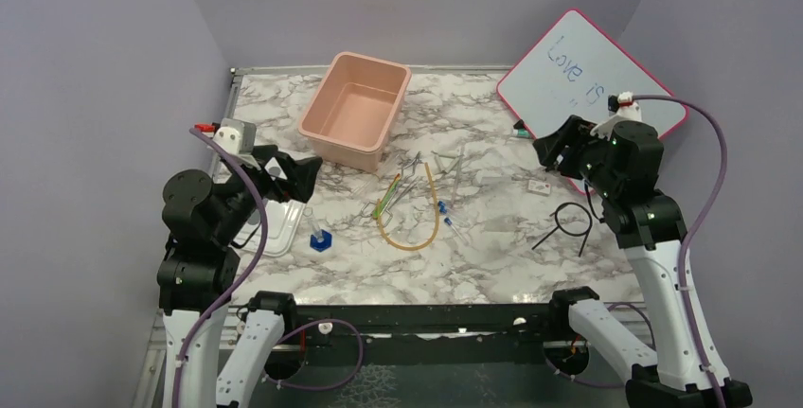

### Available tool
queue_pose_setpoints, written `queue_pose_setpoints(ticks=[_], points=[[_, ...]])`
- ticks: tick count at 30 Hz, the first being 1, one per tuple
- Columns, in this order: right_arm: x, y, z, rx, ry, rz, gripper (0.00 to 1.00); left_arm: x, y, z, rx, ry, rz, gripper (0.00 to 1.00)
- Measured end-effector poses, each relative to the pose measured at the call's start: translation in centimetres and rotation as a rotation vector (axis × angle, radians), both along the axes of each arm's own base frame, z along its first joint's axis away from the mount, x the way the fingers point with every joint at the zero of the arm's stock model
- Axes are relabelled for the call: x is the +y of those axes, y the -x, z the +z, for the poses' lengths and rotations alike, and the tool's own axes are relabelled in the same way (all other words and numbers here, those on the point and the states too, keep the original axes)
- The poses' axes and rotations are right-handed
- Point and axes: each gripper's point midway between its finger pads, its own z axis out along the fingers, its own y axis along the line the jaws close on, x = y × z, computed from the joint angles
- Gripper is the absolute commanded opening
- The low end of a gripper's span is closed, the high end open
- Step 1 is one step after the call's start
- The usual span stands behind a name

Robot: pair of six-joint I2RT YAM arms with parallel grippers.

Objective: Organize the chemistry lab equipment

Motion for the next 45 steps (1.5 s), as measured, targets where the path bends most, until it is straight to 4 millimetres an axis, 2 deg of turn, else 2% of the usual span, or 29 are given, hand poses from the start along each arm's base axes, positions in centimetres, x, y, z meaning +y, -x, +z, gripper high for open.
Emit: queue_pose_setpoints(ticks=[5, 9, 11, 16, 19, 23, 26, 29, 35, 39, 45], points=[[1.7, 0.2, -1.3, 0.032, -0.018, 0.101, 0.68, -0.2, -0.3, -0.1, 0.010, 0.057, 0.012, 0.99], [3.5, -0.2, -3.0, 0.081, -0.039, 0.206, 0.67, -1.0, -1.2, -1.5, 0.060, 0.130, -0.008, 0.99], [4.4, -0.9, -4.1, 0.112, -0.056, 0.251, 0.67, -1.8, -2.1, -2.7, 0.095, 0.175, -0.037, 0.99], [6.5, -2.7, -7.9, 0.215, -0.090, 0.338, 0.64, -4.9, -4.6, -7.2, 0.238, 0.284, -0.170, 0.99], [8.4, -3.0, -10.0, 0.272, -0.071, 0.381, 0.60, -6.4, -5.6, -9.1, 0.306, 0.311, -0.230, 0.99], [12.4, -2.1, -12.8, 0.335, 0.010, 0.470, 0.46, -8.2, -6.0, -9.3, 0.314, 0.309, -0.310, 0.99], [14.1, -1.4, -15.3, 0.389, 0.079, 0.498, 0.40, -9.3, -6.2, -9.7, 0.325, 0.302, -0.349, 0.98], [14.7, -0.4, -18.0, 0.445, 0.150, 0.506, 0.40, -10.1, -6.4, -10.5, 0.347, 0.292, -0.364, 0.97], [16.7, 2.5, -23.2, 0.570, 0.267, 0.574, 0.46, -10.4, -6.9, -11.2, 0.356, 0.281, -0.350, 0.96], [16.9, 3.1, -24.9, 0.605, 0.322, 0.574, 0.47, -10.4, -7.0, -11.1, 0.349, 0.276, -0.346, 0.96], [16.8, 3.6, -27.2, 0.657, 0.385, 0.572, 0.41, -10.3, -7.0, -11.0, 0.336, 0.269, -0.343, 0.96]])
